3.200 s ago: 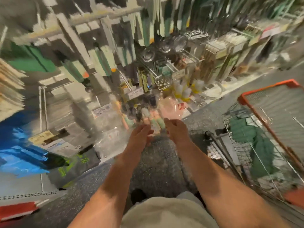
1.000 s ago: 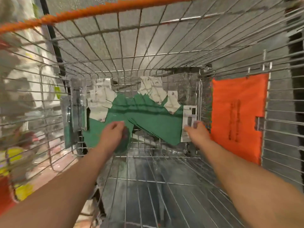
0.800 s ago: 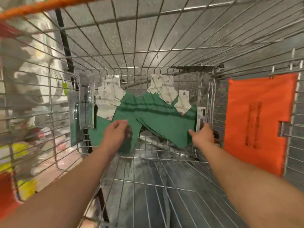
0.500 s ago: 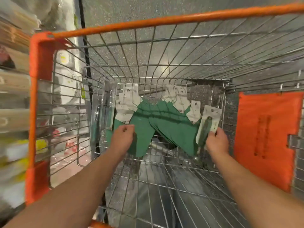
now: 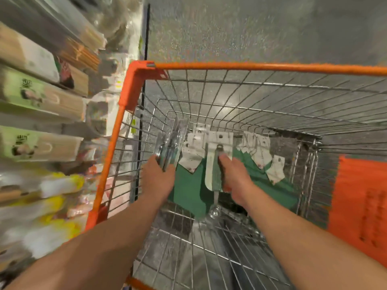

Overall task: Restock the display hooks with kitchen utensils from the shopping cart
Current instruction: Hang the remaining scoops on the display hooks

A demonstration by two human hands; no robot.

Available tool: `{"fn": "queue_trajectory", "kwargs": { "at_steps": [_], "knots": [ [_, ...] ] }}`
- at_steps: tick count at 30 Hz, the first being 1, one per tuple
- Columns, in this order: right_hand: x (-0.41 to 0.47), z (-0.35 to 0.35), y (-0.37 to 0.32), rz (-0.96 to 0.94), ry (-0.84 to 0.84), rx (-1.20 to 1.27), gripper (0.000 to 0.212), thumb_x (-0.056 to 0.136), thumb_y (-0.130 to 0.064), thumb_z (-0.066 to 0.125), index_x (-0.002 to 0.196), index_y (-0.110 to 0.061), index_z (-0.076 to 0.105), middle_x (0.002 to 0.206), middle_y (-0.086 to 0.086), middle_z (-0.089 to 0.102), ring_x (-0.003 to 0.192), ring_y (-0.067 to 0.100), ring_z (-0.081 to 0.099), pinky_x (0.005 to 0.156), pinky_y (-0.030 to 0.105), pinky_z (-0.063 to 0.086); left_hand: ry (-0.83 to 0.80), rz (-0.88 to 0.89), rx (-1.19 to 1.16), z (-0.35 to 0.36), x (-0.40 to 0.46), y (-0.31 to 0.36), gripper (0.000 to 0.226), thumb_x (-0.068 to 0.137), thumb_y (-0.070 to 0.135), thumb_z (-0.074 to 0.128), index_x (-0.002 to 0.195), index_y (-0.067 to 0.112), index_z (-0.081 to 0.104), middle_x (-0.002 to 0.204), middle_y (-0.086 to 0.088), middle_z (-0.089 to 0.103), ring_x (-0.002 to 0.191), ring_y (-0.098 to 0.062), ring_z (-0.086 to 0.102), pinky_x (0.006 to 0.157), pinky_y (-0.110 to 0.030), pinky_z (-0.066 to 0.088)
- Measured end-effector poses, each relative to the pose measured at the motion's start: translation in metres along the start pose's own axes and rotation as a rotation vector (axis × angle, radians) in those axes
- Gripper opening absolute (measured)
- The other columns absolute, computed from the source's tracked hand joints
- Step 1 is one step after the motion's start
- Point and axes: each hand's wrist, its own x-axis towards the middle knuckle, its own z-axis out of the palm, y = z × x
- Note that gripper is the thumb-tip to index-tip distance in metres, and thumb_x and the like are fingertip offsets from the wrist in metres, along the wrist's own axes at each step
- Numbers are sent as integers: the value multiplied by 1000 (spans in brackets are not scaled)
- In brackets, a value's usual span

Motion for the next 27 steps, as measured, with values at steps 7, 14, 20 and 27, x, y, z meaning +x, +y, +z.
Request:
{"fn": "queue_trajectory", "kwargs": {
  "at_steps": [7,14,20,27],
  "knots": [
    [20,51,-3,12,-87,-101,41,104,-44,57,127,-11,55,109,9,74,94,29,72,80,46,61,-12,-18,-80,11,8,1,79,101,34,60,163,12,15,156,-16,43,140,-38,46,114,-56,42],
    [26,81,-12,20,-107,-163,57,104,-42,57,149,-12,38,116,8,68,81,20,66,56,27,51,66,-72,-93,7,17,2,47,107,31,44,150,10,43,138,-17,57,119,-36,59,100,-50,49],
    [72,96,15,32,-145,82,107,66,-59,76,154,-16,32,152,10,52,133,36,54,111,62,42,48,-19,14,6,14,2,40,108,29,42,142,10,53,142,-18,51,124,-36,52,103,-42,41],
    [49,93,1,70,-168,187,100,81,-44,73,162,-22,18,161,10,40,144,35,42,120,62,30,-61,-125,-227,13,11,7,29,103,38,35,128,28,48,127,-9,63,109,-31,64,99,-56,52]
  ]
}}
